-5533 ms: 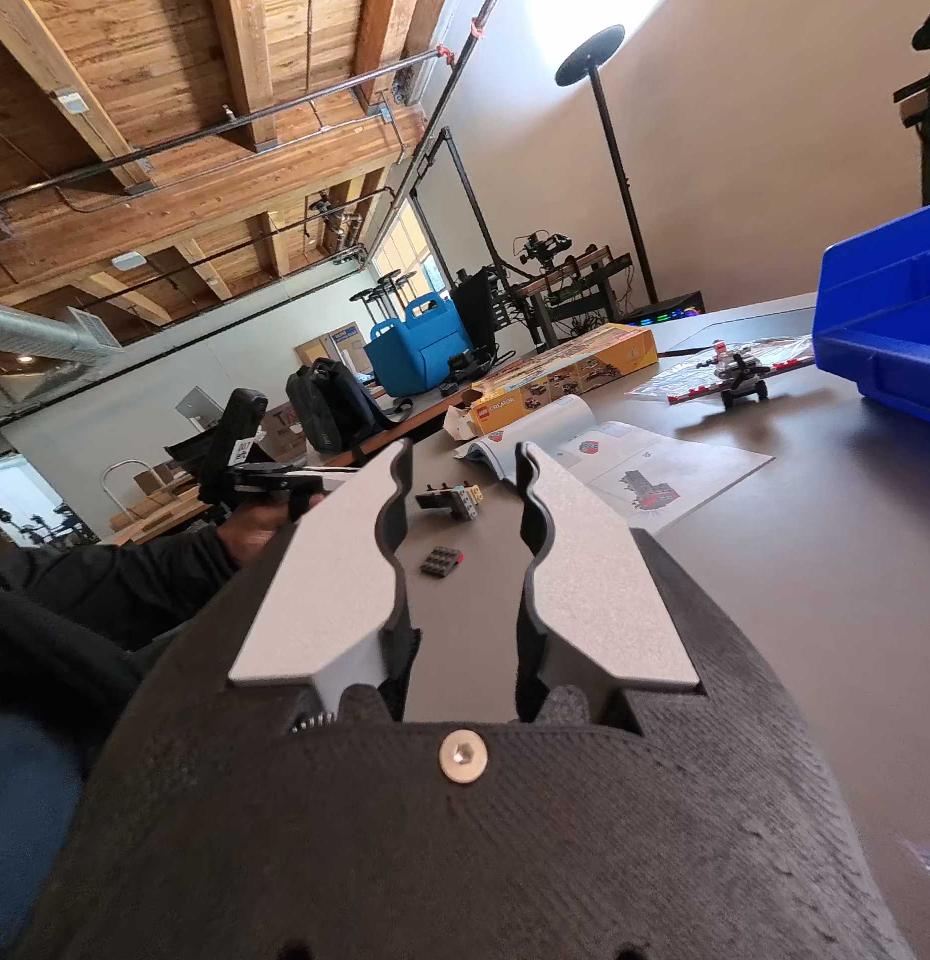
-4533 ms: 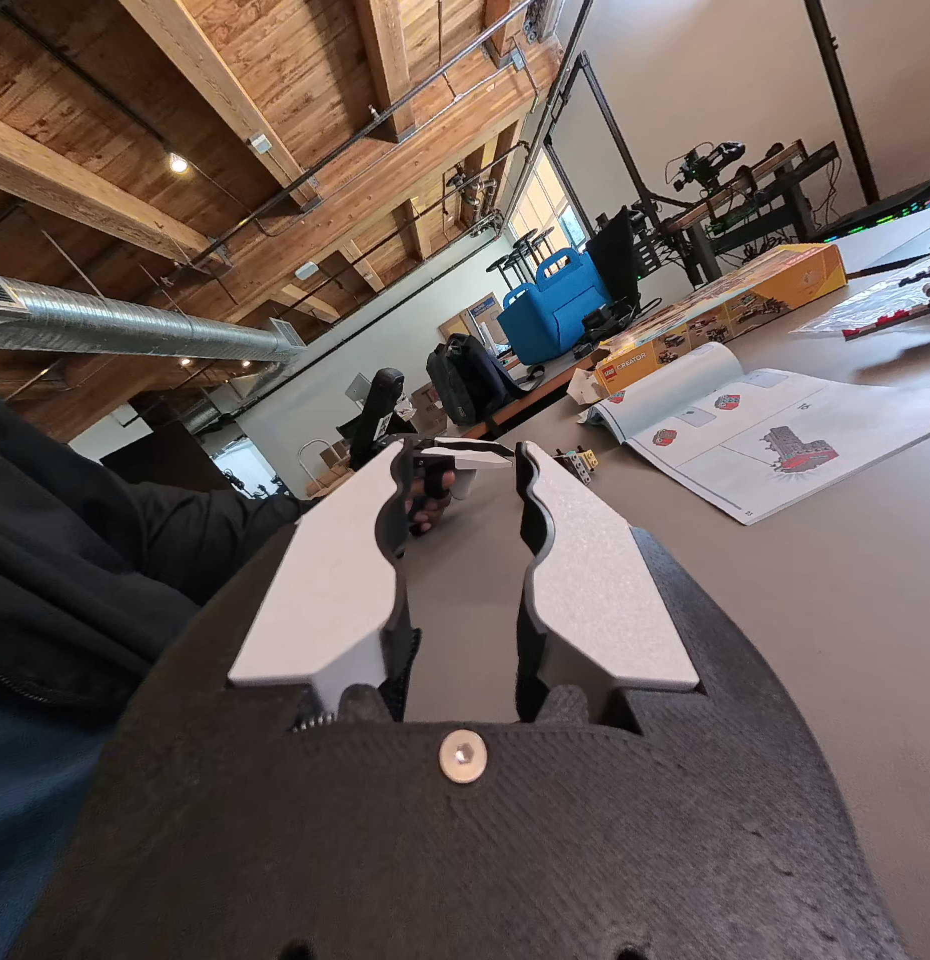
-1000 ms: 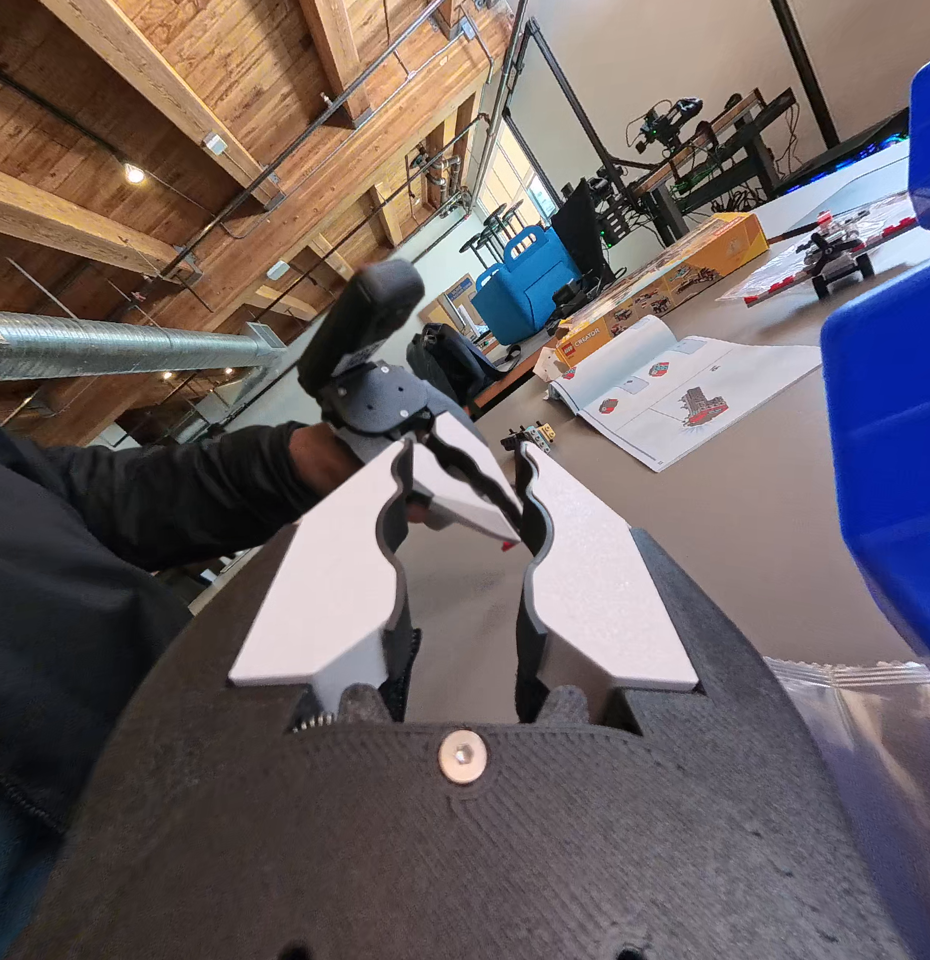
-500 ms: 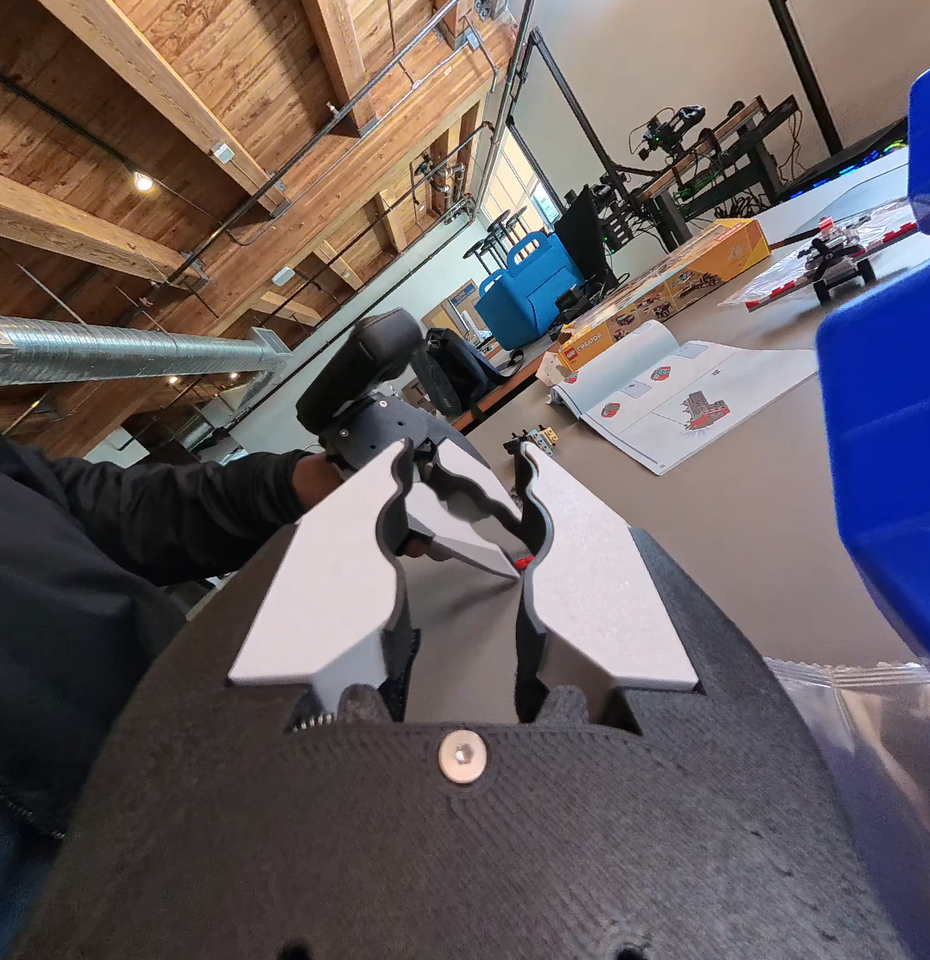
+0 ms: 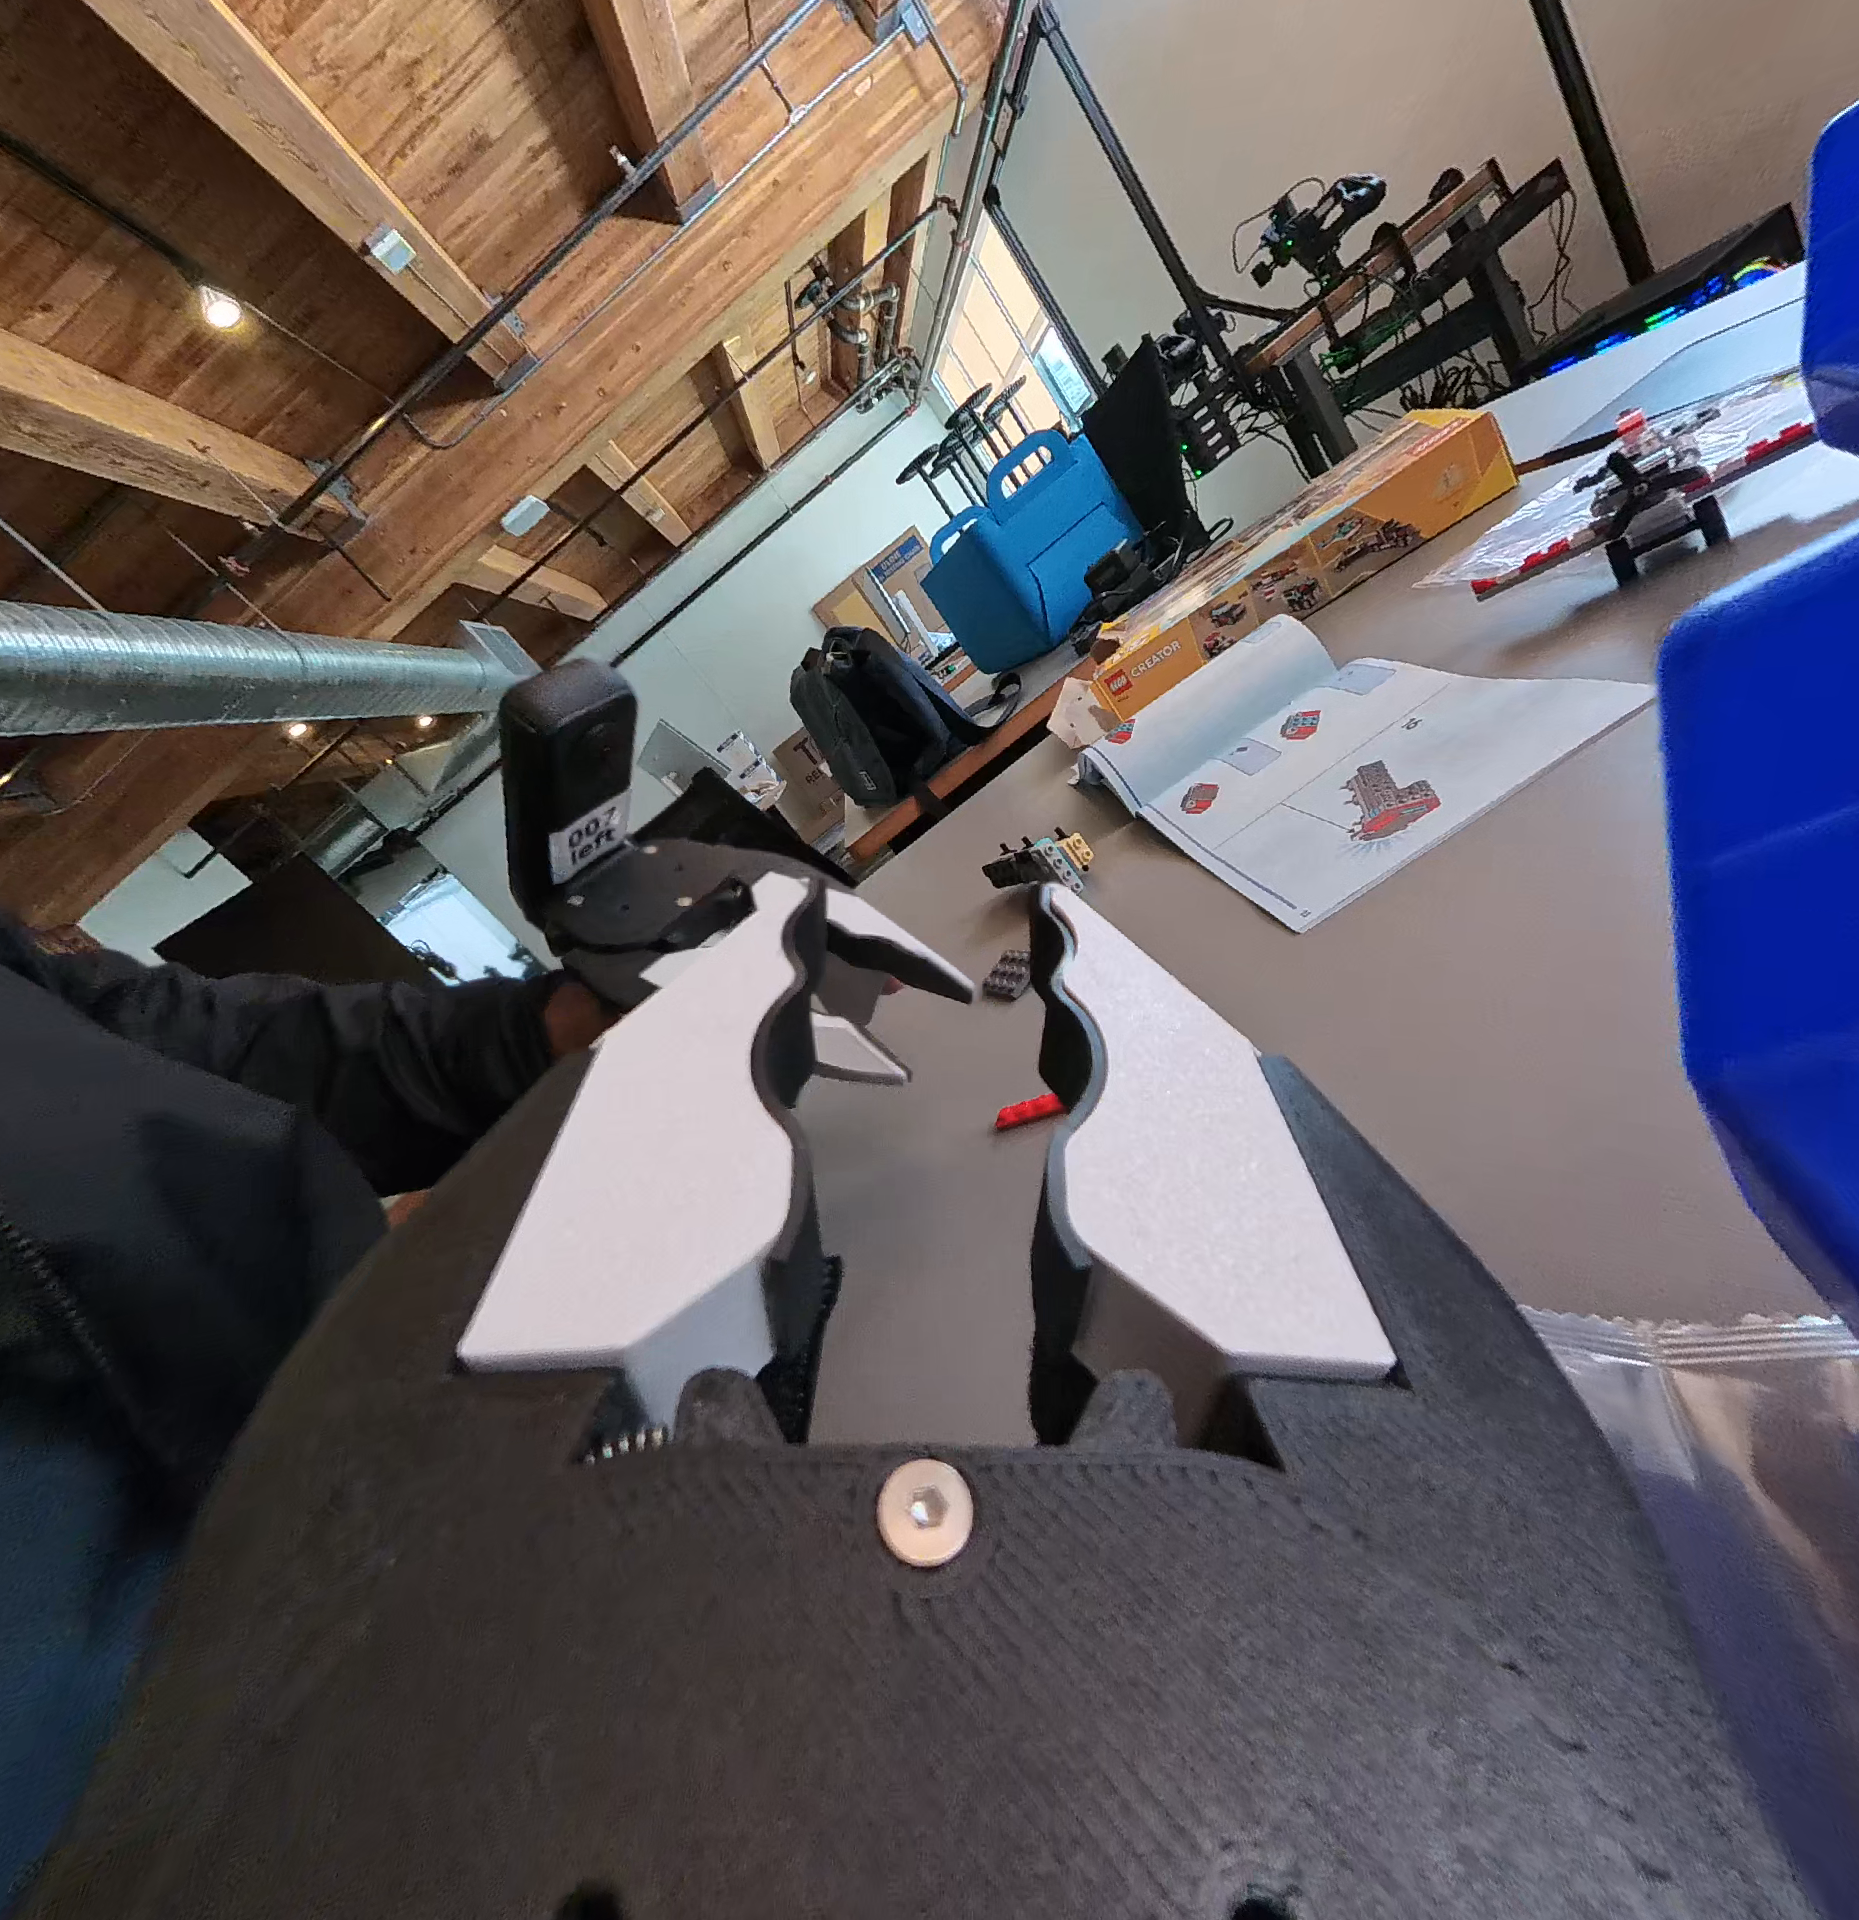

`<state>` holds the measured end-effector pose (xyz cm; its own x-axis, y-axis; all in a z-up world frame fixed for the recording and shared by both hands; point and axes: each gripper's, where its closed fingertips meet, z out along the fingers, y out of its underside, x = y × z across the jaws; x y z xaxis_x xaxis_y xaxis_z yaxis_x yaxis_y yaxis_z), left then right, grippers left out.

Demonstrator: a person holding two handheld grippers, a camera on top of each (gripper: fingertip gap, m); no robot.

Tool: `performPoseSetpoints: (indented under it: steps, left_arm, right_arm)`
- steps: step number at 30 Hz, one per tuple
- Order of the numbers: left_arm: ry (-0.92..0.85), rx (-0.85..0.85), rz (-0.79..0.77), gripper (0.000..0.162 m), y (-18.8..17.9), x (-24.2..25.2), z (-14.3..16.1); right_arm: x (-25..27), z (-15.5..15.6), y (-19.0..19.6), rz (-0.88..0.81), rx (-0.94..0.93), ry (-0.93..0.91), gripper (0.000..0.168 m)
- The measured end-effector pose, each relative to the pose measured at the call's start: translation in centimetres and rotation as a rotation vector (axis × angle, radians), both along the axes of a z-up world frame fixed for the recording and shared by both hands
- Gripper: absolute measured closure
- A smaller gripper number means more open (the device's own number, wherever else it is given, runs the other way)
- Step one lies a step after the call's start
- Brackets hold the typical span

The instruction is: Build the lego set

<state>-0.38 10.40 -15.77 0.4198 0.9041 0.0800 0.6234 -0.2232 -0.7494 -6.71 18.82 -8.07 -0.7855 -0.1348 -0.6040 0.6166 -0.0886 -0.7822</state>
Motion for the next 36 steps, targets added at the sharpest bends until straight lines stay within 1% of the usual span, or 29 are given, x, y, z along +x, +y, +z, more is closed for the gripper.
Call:
performPoseSetpoints:
  steps: [6,15,20,25,28,30,36]
  left_arm:
    - [0.095,0.031,0.03,0.117,-2.5,1.6,0.4]
    - [0.104,0.041,-0.025,0.117,-5.7,3.9,-1.4]
    - [0.105,0.177,-0.038,0.12,-5.8,4.0,-0.8]
    - [0.044,0.29,-0.066,0.121,-5.6,4.1,-0.8]
    - [0.028,0.351,-0.063,0.125,-5.8,4.0,-0.6]
    - [0.019,0.371,-0.069,0.127,-5.8,4.1,-0.6]
    - [-0.026,0.38,-0.103,0.131,-5.3,4.2,-1.1]
  right_arm:
    - [0.0,-0.2,-0.2,-0.009,0.018,0.009,0.13]
    - [0.1,-1.3,-1.1,-0.045,0.114,0.057,0.131]
    - [-0.1,-1.7,-1.4,-0.056,0.145,0.057,0.132]
    - [-0.1,-2.3,-2.0,-0.056,0.187,0.06,0.132]
    - [-0.4,-2.2,-2.1,-0.069,0.182,0.056,0.134]
    - [-0.6,-2.1,-2.2,-0.078,0.171,0.058,0.136]
    - [-0.5,-2.3,-2.7,-0.061,0.184,0.055,0.137]
